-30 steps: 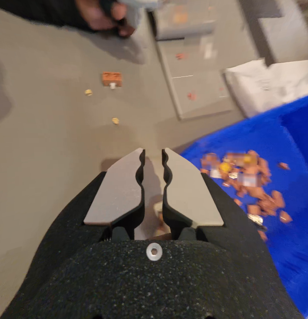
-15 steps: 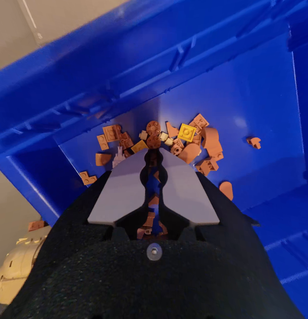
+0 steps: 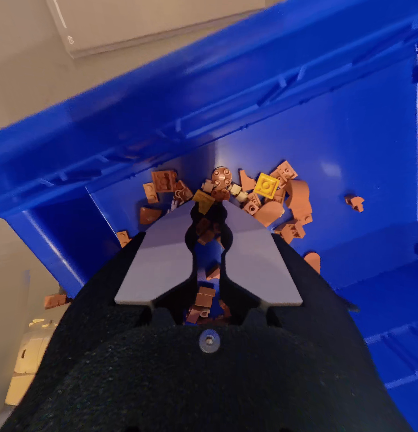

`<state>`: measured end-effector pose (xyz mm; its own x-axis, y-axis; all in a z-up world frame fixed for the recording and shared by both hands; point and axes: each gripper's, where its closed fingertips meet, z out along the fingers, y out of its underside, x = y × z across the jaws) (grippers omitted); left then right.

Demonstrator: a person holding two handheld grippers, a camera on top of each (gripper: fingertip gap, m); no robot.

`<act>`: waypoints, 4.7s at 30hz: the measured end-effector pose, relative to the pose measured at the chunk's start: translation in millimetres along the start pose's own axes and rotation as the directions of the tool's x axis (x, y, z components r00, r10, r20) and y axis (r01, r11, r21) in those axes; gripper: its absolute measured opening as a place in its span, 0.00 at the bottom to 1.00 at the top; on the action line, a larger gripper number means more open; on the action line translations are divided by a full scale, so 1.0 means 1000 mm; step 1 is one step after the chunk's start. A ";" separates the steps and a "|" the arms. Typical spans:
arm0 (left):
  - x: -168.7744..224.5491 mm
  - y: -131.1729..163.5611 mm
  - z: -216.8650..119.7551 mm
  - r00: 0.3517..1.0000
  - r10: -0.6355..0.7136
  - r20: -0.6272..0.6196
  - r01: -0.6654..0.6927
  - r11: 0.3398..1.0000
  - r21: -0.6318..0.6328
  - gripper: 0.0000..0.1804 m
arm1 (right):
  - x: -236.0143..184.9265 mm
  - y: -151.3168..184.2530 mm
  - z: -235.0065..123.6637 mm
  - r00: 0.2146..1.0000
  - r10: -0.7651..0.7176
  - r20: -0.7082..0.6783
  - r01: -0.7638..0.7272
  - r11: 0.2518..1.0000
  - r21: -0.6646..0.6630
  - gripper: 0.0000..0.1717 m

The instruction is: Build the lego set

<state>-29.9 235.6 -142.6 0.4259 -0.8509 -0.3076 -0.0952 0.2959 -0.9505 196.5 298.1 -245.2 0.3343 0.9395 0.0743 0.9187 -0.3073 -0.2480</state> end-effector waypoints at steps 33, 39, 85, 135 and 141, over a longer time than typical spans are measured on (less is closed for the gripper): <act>0.003 0.000 -0.001 1.000 0.006 -0.008 -0.006 1.000 -0.007 0.00 | -0.006 0.002 -0.004 0.995 0.087 -0.040 -0.086 0.996 0.037 0.03; 0.002 0.001 -0.002 1.000 0.002 0.002 -0.002 1.000 -0.011 0.00 | -0.009 0.001 0.000 0.994 0.111 0.013 -0.111 0.993 0.033 0.07; 0.003 0.002 -0.001 1.000 0.020 0.005 -0.020 0.999 -0.027 0.00 | -0.006 -0.005 0.005 0.999 0.043 -0.002 -0.043 0.999 0.031 0.07; 0.005 0.003 -0.001 1.000 0.021 -0.011 -0.021 0.999 -0.034 0.00 | -0.141 -0.013 -0.107 0.983 0.186 0.009 -0.171 0.882 0.439 0.13; 0.007 0.003 -0.002 1.000 0.015 -0.017 -0.016 0.999 -0.039 0.00 | -0.204 -0.063 -0.051 0.967 0.240 0.086 -0.249 0.812 0.528 0.13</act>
<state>-28.8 230.0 -148.0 0.4093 -0.8533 -0.3229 -0.1372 0.2924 -0.9464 81.6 118.4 -195.3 0.5261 0.8475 -0.0707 0.5519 -0.4035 -0.7298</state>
